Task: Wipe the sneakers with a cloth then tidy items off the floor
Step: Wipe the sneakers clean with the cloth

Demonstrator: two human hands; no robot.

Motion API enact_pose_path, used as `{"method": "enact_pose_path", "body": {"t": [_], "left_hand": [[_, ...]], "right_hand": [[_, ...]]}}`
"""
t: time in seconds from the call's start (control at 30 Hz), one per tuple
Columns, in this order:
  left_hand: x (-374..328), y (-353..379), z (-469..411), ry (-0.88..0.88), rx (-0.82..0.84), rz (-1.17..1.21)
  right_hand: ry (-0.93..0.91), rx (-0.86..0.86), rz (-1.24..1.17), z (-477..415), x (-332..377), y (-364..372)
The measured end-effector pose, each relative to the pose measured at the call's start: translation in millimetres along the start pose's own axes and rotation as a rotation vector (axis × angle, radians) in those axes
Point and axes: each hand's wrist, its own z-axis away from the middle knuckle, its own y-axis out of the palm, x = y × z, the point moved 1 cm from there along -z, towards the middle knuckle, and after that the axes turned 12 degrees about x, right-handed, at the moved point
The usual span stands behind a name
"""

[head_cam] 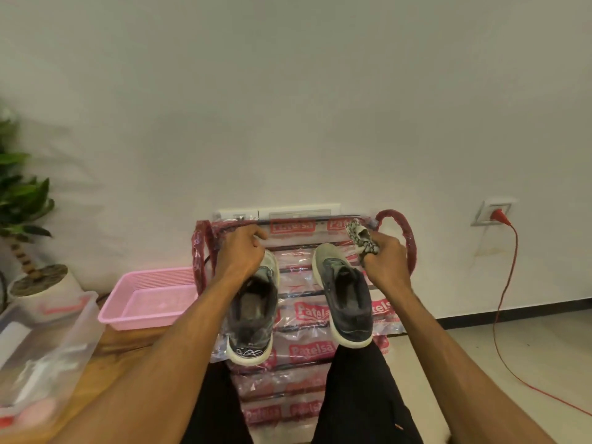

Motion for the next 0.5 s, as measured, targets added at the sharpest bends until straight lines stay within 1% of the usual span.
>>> {"method": "enact_pose_path", "body": {"t": [0.1, 0.2, 0.33, 0.4, 0.5], "left_hand": [[16.3, -6.0, 9.3, -0.015, 0.119, -0.103], [22.7, -3.4, 19.8, 0.038, 0.247, -0.192], [23.7, 5.3, 28.9, 0.133, 0.399, -0.476], [26.6, 13.4, 30.6, 0.175, 0.419, -0.567], [31.7, 22.6, 29.7, 0.222, 0.397, -0.619]], "right_hand": [[-0.085, 0.008, 0.008, 3.0, 23.0, 10.0], [-0.131, 0.040, -0.029, 5.8, 36.8, 26.1], [-0.183, 0.121, -0.010, 11.6, 44.8, 54.7], [-0.207, 0.150, -0.002, 14.3, 41.9, 67.8], [-0.190, 0.211, 0.019, 19.2, 35.4, 82.7]]}}
